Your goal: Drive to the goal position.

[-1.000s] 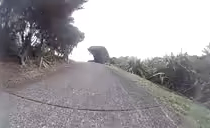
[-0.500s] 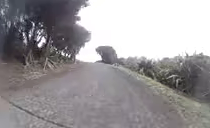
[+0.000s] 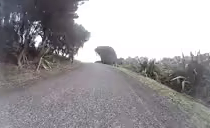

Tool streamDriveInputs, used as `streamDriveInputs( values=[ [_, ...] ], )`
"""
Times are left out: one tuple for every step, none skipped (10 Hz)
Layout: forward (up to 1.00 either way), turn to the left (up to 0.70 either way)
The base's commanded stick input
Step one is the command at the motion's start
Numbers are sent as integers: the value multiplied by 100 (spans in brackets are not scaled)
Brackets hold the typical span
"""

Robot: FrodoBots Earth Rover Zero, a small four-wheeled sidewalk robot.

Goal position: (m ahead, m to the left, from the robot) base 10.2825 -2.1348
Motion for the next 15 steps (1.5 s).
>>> streamDriveInputs(
  values=[
    [100,0],
    [100,6],
    [100,2],
    [100,0],
    [100,0],
    [100,-4],
    [100,-29],
    [100,-40],
    [100,-38],
    [100,-23],
    [100,-9],
    [100,2],
    [100,7],
    [100,10],
    [100,8]
  ],
)
